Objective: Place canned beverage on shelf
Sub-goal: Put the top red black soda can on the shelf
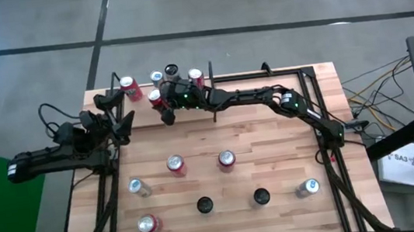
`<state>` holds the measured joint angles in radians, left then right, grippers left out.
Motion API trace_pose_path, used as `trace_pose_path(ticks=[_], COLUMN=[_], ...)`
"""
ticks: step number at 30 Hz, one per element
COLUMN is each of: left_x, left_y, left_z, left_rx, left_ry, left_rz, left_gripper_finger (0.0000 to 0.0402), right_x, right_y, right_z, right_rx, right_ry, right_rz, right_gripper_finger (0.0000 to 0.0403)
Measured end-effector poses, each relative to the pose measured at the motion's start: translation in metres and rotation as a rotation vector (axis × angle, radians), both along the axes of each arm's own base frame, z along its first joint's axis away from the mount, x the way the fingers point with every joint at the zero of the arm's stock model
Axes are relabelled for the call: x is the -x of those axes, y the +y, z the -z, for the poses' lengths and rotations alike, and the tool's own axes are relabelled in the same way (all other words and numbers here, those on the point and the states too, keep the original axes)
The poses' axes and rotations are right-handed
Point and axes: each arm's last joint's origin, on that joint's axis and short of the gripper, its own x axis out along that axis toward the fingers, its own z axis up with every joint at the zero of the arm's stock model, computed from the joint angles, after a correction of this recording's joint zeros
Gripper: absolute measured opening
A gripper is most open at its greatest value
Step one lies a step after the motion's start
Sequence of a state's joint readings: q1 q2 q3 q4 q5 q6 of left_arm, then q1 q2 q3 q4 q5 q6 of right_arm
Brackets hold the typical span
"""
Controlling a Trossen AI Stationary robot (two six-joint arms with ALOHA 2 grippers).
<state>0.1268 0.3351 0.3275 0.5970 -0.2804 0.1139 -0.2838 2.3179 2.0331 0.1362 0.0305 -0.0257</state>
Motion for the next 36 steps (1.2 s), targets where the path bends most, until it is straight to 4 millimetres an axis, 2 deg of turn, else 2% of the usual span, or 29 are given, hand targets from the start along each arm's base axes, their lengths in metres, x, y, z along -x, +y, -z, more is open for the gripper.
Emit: trace_pose_path(ticks=[9,13,20,24,29,36], left_x=[-0.001,-0.004,-0.010,-0.012,-0.018,-0.030], left_y=[0.000,0.001,0.006,0.007,0.006,0.011], left_z=[0.001,0.006,0.029,0.035,0.038,0.041], left_rx=[0.001,-0.003,0.027,0.059,-0.011,0.007], left_ry=[0.007,0.078,0.365,0.422,0.477,0.490], left_rz=[0.000,-0.008,-0.194,-0.221,-0.189,-0.204], left_gripper_finger=[0.0362,0.0362,0.0362,0.0362,0.0362,0.0362], right_x=[0.001,0.001,0.005,0.010,0.013,0.010], right_y=[-0.001,-0.001,0.003,0.006,0.018,0.047], right_z=[0.006,0.005,-0.014,-0.027,-0.044,-0.045], right_rx=[0.002,0.020,0.097,0.128,0.188,0.258], right_ry=[0.055,0.059,0.041,0.039,0.023,0.069], right_rz=[0.021,0.016,-0.036,-0.074,-0.101,-0.170], right_gripper_finger=[0.0291,0.0291,0.0291,0.0291,0.0291,0.0292])
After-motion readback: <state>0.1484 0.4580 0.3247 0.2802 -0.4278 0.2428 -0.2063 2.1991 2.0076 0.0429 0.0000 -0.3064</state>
